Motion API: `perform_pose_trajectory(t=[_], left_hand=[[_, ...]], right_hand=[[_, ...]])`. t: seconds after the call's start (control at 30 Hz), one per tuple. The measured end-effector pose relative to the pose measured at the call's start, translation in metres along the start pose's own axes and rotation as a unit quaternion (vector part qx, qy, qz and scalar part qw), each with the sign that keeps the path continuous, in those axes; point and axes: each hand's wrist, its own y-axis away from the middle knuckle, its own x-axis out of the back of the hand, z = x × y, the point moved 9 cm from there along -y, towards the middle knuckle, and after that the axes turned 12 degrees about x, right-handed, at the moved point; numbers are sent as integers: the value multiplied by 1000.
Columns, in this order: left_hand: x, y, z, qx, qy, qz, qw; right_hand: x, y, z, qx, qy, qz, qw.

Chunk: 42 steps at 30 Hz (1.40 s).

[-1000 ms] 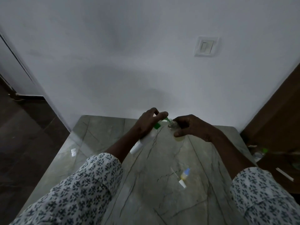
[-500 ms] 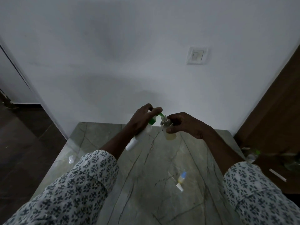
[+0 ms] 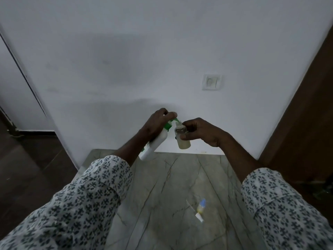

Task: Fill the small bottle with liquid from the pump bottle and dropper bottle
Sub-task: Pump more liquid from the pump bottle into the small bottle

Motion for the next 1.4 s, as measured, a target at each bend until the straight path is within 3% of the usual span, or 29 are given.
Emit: perform_pose_trajectory(t=[0.37, 1.4], left_hand=[[4, 17, 34, -1, 12, 1, 1000], [7, 18, 62, -6, -22, 16, 1000]], right_hand=[[10, 11, -24, 10, -77, 31, 996], [15, 10, -31, 25, -111, 8, 993]])
